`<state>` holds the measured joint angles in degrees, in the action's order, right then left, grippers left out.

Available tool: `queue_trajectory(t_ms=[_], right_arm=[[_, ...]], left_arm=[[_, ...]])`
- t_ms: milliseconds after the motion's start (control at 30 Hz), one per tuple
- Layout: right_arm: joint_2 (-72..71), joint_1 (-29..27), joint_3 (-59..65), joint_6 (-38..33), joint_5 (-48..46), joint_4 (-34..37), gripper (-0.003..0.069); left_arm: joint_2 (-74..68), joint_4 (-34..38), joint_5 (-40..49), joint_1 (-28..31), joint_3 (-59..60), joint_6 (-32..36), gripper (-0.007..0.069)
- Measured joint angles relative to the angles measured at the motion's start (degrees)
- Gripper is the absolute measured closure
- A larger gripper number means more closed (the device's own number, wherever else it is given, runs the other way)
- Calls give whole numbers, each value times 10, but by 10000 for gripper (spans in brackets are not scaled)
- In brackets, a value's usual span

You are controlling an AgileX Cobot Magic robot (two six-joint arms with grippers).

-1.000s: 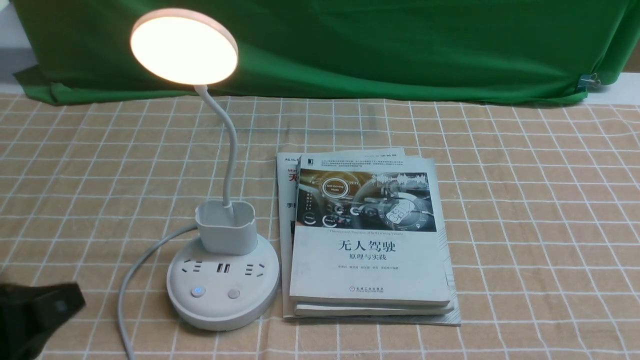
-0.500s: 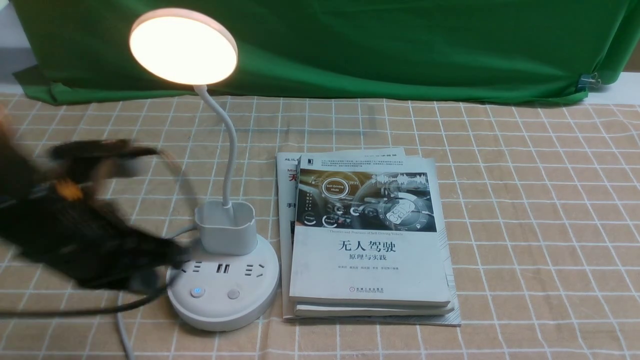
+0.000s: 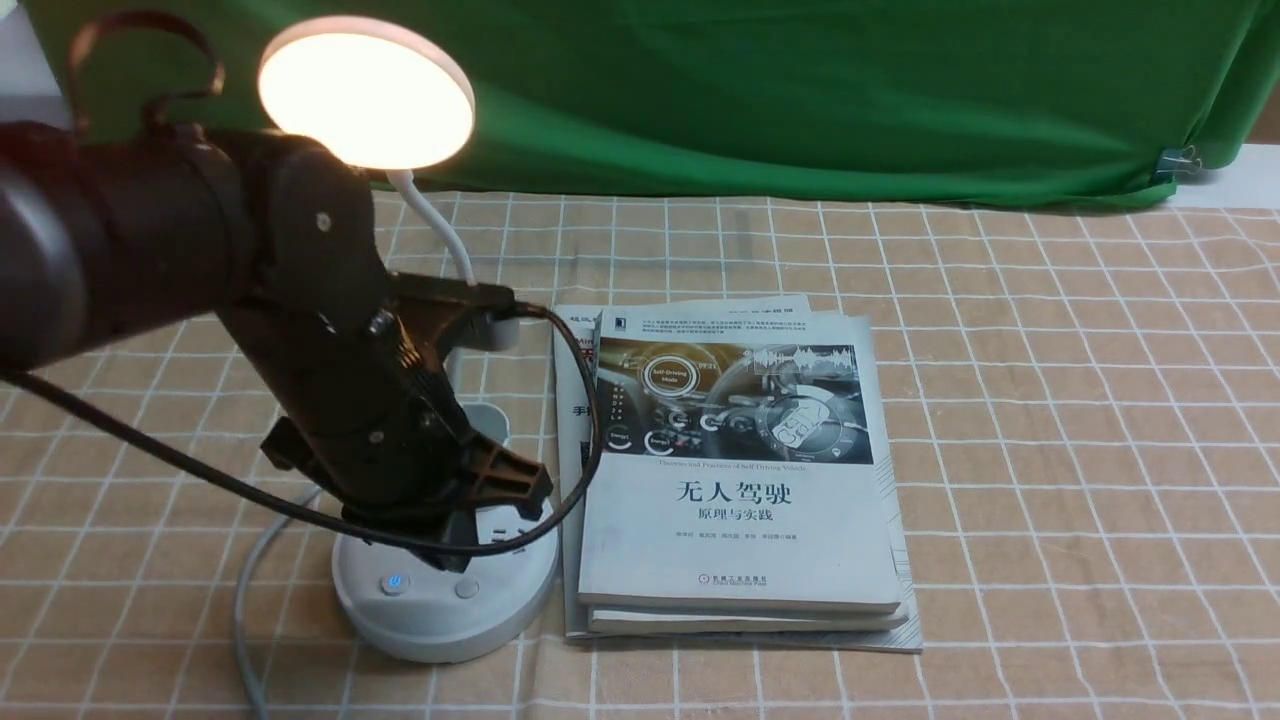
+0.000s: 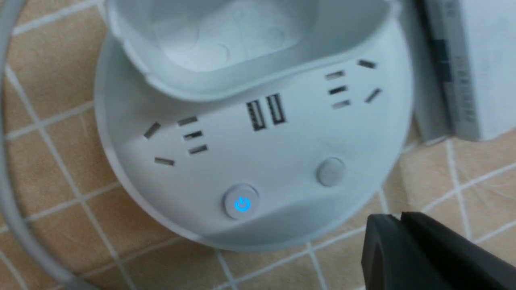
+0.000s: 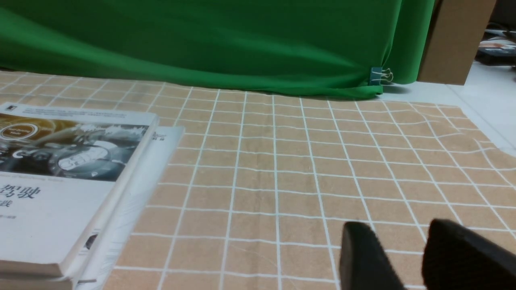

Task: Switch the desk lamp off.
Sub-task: Use the left arm to press the button switch on the lamp holder

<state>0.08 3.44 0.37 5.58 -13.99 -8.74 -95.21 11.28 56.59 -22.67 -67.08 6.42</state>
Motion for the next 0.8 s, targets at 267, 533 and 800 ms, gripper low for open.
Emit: queue_trajectory(t_ms=[267, 533, 800], right_arm=[[0, 0, 0, 0, 0, 0, 417], [0, 0, 0, 0, 0, 0, 417], [0, 0, 0, 0, 0, 0, 417]], left_arm=[[-33, 12, -10, 1, 0, 7, 608], [-76, 16, -17, 1, -3, 13, 608], [-83, 16, -10, 1, -10, 15, 608]])
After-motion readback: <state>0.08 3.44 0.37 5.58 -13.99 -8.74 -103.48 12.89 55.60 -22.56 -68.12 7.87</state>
